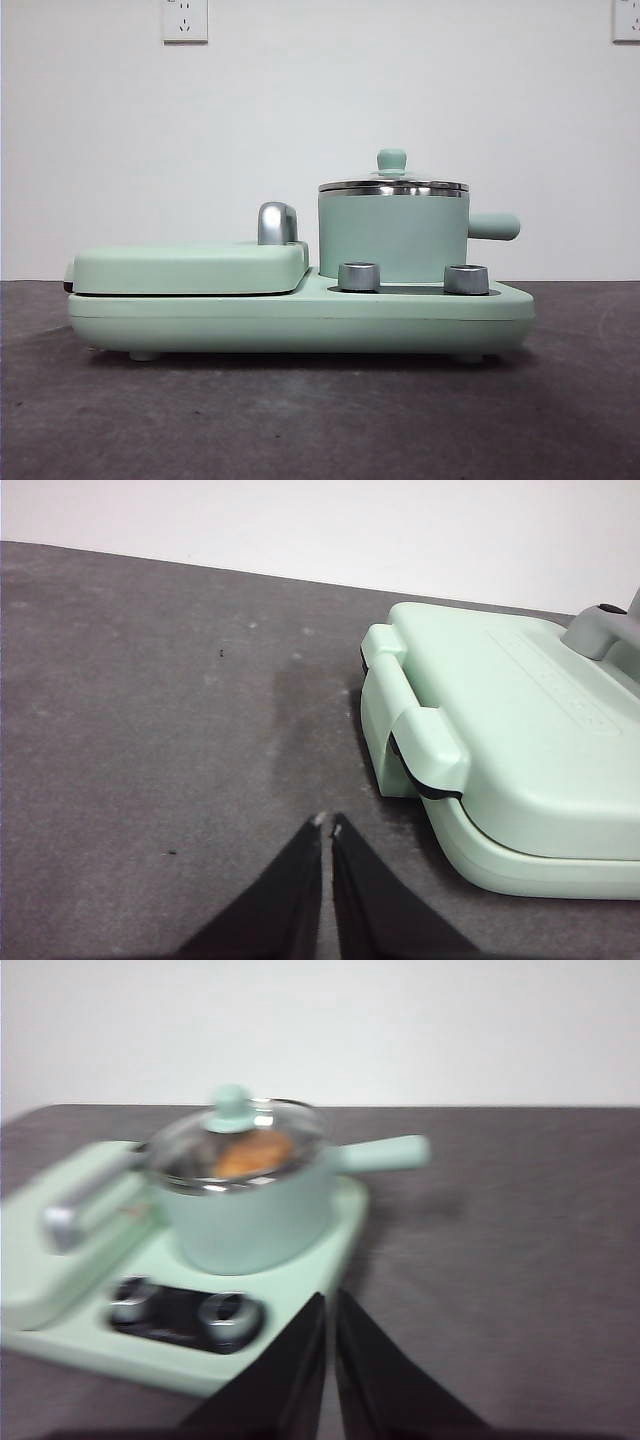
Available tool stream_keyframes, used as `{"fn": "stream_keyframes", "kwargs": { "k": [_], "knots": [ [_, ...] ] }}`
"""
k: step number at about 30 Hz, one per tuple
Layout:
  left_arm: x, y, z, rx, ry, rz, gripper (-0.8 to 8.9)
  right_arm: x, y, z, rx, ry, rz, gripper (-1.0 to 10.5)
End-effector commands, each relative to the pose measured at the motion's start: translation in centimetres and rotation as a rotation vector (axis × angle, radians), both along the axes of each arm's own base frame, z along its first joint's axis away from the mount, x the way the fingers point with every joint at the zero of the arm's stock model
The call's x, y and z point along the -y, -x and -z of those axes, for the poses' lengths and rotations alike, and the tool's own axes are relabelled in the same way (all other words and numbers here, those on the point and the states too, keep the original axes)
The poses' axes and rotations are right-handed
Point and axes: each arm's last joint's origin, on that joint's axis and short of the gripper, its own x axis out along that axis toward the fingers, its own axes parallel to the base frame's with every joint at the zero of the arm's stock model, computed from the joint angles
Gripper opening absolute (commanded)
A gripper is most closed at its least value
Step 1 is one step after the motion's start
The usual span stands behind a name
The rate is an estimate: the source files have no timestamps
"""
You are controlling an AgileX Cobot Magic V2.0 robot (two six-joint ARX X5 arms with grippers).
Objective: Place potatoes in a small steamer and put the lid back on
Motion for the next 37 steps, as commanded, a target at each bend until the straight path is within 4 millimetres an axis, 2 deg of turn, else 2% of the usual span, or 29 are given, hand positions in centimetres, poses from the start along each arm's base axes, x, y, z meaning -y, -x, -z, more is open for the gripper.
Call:
{"fn": "stream_keyframes", "kwargs": {
  "k": [1,8,13,21,37],
  "knots": [
    [0.0,-0.1,0.7,-0.025,0.001,-0.002,0.15,0.3,-0.4,1.7,0.053,0.066,0.057,0.1],
    [0.0,-0.1,0.7,-0.026,0.001,-0.002,0.15,0.6,-2.2,6.6,0.049,0.048,0.148,0.1],
    [0.0,-0.1,0.7,-0.025,0.001,-0.002,0.15,0.9,-2.7,8.8,-0.005,0.023,0.245,0.1],
    [0.0,-0.1,0.7,-0.026,0.001,-0.002,0.15,1.6,-2.6,9.0,-0.028,0.058,0.355,0.1],
    [0.0,-0.1,0.7,-0.026,0.001,-0.002,0.15,1.6,-2.7,8.8,-0.010,0.056,0.355,0.1]
  ]
}}
